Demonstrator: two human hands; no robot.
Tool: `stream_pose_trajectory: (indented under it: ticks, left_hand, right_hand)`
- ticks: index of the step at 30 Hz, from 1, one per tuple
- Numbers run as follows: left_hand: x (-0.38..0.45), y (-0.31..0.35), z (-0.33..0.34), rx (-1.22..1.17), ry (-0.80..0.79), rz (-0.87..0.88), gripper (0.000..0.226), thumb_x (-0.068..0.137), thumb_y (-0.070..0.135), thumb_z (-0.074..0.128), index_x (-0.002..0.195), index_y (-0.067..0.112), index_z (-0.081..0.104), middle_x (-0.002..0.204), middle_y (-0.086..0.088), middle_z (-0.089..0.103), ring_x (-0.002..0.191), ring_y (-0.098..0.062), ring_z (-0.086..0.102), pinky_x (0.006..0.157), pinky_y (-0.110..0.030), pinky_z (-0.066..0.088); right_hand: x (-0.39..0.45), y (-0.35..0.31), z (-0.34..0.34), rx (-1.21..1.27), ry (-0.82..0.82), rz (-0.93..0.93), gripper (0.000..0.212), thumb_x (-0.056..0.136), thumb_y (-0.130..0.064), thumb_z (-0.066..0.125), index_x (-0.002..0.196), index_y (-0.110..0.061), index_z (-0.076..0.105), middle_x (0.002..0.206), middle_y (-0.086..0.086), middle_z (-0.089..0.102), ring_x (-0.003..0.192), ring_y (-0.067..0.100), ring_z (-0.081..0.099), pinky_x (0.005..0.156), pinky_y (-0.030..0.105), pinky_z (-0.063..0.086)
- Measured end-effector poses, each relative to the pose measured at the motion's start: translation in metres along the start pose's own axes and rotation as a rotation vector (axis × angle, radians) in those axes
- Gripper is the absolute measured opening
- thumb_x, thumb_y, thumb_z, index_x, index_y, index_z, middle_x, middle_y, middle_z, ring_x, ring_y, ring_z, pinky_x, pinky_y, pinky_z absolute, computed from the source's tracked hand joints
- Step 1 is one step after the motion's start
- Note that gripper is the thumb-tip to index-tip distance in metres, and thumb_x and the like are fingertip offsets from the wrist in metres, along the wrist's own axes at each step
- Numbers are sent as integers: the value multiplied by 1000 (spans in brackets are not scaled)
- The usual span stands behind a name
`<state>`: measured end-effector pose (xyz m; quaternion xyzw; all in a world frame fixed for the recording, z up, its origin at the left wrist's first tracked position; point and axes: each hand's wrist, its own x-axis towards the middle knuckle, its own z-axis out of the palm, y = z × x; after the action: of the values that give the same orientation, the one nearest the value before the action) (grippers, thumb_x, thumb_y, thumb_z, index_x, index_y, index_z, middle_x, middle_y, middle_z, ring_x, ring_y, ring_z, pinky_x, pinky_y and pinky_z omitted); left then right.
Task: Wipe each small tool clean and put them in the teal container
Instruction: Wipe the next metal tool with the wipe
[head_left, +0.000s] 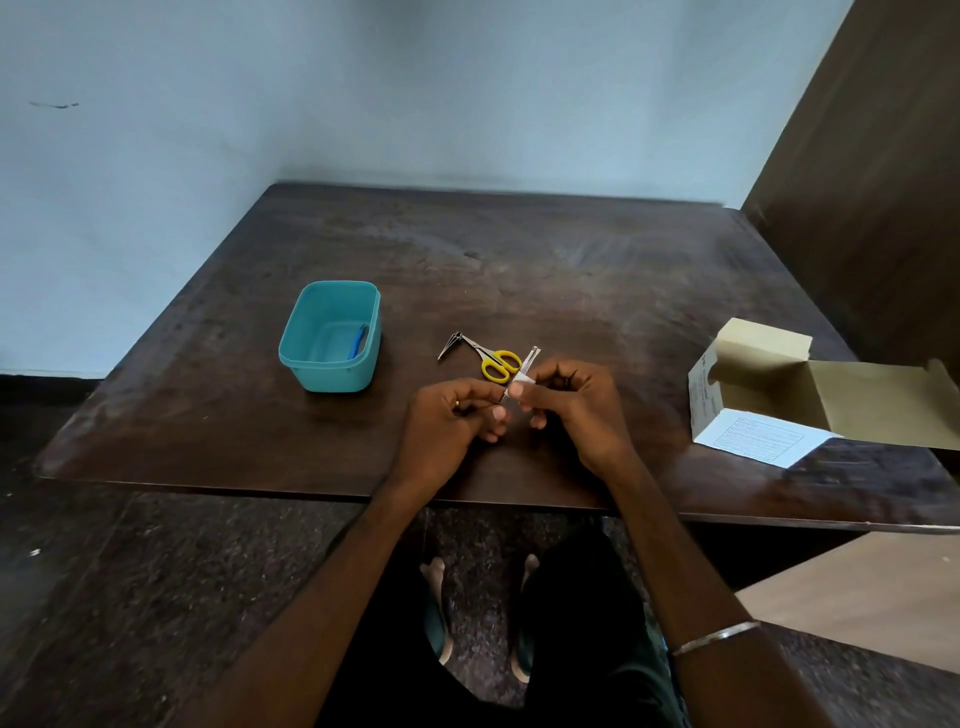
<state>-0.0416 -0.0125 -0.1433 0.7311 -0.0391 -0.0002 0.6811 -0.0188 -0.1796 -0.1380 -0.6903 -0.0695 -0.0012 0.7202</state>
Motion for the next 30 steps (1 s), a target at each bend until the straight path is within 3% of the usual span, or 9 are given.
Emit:
stream_pose_trajectory:
  ticks: [5, 10, 18, 25, 30]
  left_hand:
    - [-1, 3, 0, 4, -27, 24, 24, 90, -6, 61, 102, 11, 73, 74, -7, 73, 65, -14, 69, 63, -26, 58]
    - [1, 3, -2, -85, -8, -41, 20, 90, -9, 58, 95, 6, 70, 68, -7, 71, 60, -18, 68, 58, -25, 57]
    - [1, 5, -2, -176, -10, -84, 19, 91, -8, 57, 89, 7, 69, 67, -10, 69, 57, -21, 66, 54, -27, 57]
    - [1, 6, -5, -259, 14, -93, 17, 93, -5, 57, 96, 8, 68, 67, -12, 69, 58, -23, 68, 54, -27, 58]
    - [1, 7, -6, -270, -17, -77, 25, 94, -4, 55, 107, 13, 69, 71, -15, 67, 60, -23, 68, 58, -28, 58]
  right_hand:
    - [-1, 1, 1, -55, -28, -26, 11, 78, -2, 79, 76, 1, 69, 70, 17, 68, 56, 19, 55, 51, 28, 45]
    - [2, 4, -2, 46, 24, -45, 9, 83, 0, 74, 78, -2, 67, 68, 5, 68, 54, 21, 61, 50, 31, 51]
    - [4, 4, -8, 301, 106, -39, 12, 78, -17, 72, 76, -13, 60, 78, 20, 65, 48, 18, 61, 46, 29, 52]
    - [3, 3, -6, 151, 81, -75, 13, 80, 0, 74, 91, -1, 67, 84, 19, 73, 41, 22, 53, 48, 33, 46]
    - [-1, 1, 5, -18, -6, -93, 14, 79, 7, 75, 79, -7, 73, 79, 14, 70, 48, 13, 54, 45, 24, 45]
